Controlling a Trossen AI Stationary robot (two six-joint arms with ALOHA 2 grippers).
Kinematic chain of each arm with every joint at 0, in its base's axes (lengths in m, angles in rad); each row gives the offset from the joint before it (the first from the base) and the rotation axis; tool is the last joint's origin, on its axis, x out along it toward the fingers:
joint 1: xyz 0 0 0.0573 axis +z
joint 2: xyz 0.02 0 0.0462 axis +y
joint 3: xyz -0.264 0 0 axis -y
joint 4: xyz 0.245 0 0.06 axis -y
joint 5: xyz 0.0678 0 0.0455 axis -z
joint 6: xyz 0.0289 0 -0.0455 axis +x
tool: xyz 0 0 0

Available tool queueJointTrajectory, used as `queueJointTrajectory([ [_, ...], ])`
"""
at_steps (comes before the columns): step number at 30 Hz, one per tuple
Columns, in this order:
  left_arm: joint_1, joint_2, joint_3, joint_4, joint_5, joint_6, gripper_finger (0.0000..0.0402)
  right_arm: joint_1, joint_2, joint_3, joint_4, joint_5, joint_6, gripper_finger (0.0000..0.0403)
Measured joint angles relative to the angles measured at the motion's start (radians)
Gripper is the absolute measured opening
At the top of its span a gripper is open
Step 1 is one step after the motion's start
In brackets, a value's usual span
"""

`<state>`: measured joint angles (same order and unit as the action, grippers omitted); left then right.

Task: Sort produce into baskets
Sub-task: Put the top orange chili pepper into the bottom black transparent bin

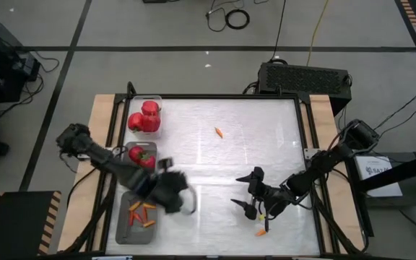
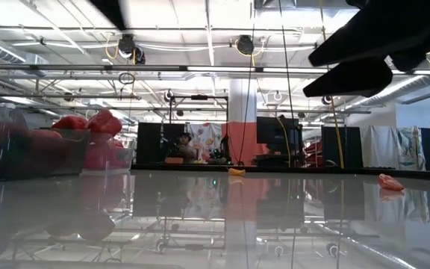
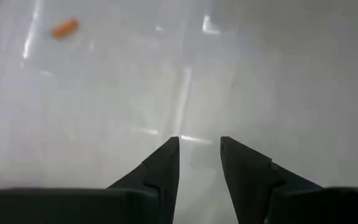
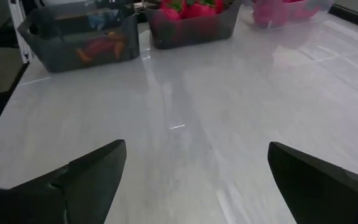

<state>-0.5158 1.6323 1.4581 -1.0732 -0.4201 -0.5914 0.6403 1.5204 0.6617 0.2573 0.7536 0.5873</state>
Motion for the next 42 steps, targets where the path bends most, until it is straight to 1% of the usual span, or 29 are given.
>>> queueJointTrajectory([
  [4,0.172,0.028,-0.05,0.19,0.052,0.279,0.0123,-0.003,0.0,0.0,-0.009,-0.003,0.002,0.0384],
  [6,0.258,0.045,-0.071,0.278,0.083,0.412,0.0123,-0.003,0.0,0.0,-0.009,-0.029,0.002,0.0384],
  [8,0.349,0.068,-0.077,0.353,0.084,0.513,0.0122,-0.003,0.0,0.0,-0.01,-0.06,0.012,0.0384],
  [10,0.446,0.103,-0.078,0.417,0.085,0.583,0.0123,-0.002,-0.001,0.0,-0.019,-0.077,0.034,0.0384],
  [11,0.496,0.122,-0.078,0.455,0.111,0.614,0.0126,0.001,-0.001,0.0,-0.029,-0.08,0.046,0.0384],
  [15,0.676,0.22,-0.077,0.586,0.279,0.745,0.015,0.009,-0.001,0.0,-0.074,-0.078,0.078,0.0384],
  [18,0.762,0.305,-0.031,0.569,0.344,0.867,0.0177,0.01,-0.001,0.0,-0.105,-0.077,0.083,0.0384],
  [20,0.795,0.348,0.015,0.549,0.376,0.945,0.0193,0.01,-0.001,0.0,-0.128,-0.078,0.085,0.0384],
  [23,0.825,0.408,0.089,0.52,0.426,1.016,0.021,0.009,-0.001,0.0,-0.154,-0.078,0.073,0.0384],
  [29,0.85,0.536,0.26,0.368,0.442,1.099,0.0215,-0.012,-0.001,0.0,-0.177,-0.078,0.014,0.0384],
  [35,0.85,0.622,0.379,0.328,0.452,1.124,0.0215,-0.022,-0.001,0.0,-0.203,-0.08,-0.005,0.0384],
  [39,0.85,0.66,0.458,0.23,0.447,1.12,0.0215,-0.022,-0.001,0.0,-0.24,-0.107,0.001,0.0384],
  [42,0.85,0.665,0.485,0.214,0.388,1.071,0.0215,-0.022,-0.001,0.0,-0.252,-0.129,0.01,0.0384],
])
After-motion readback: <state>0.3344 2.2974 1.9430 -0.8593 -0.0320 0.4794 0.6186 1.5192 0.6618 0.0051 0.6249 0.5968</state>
